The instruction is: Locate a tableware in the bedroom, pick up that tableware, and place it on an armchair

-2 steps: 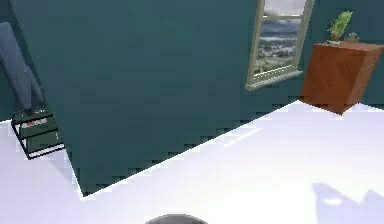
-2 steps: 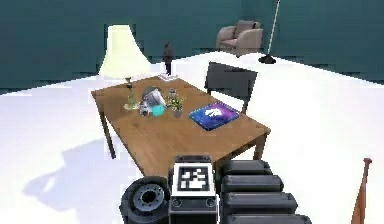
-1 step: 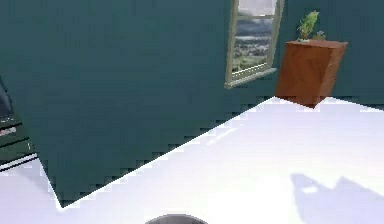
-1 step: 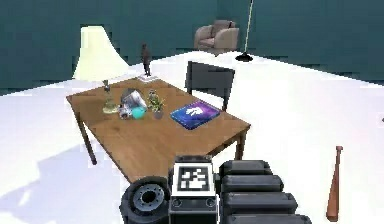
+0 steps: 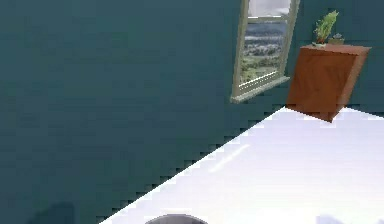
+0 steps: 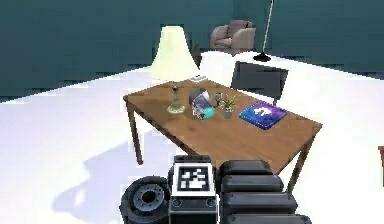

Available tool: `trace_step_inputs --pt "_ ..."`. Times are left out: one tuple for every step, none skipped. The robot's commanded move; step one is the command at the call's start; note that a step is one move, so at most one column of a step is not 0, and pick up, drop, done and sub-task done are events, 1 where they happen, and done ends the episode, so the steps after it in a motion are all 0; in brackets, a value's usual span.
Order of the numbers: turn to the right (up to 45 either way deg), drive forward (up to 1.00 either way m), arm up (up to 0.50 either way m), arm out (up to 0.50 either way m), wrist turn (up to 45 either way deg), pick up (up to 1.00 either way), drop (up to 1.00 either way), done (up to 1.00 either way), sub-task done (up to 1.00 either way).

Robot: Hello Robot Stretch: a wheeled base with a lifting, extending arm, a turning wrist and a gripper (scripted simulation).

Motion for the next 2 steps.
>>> trace_step_inputs --pt "45.0 0.0 0.0 0.0 0.0 0.0 0.0 0.0 0.0" --pt "0.0 1.0 0.0 0.0 0.0 0.0 0.0 0.0 0.0"
